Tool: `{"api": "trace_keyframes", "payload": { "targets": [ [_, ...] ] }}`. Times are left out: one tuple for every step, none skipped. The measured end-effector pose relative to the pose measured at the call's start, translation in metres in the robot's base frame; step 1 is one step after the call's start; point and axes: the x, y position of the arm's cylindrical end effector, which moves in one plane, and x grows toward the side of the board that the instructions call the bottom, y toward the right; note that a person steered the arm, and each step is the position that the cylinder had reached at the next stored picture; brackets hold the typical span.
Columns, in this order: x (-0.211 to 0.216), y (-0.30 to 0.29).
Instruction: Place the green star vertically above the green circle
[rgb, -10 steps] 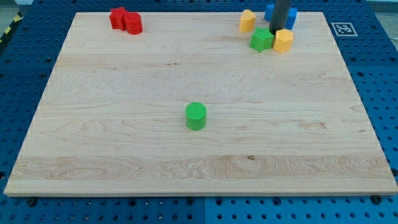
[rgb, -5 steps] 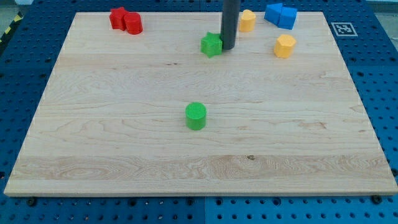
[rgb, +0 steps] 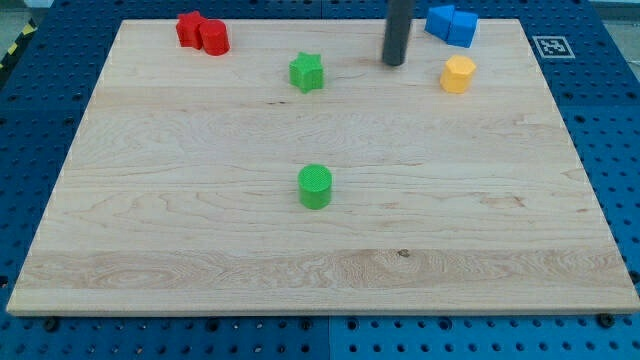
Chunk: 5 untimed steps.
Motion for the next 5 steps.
{"api": "trace_keyframes", "payload": {
  "targets": [
    [-0.003, 0.052],
    [0.004, 0.089],
    [0.018, 0.098],
    [0.019, 0.086],
    [0.018, 0.070]
  ]
}}
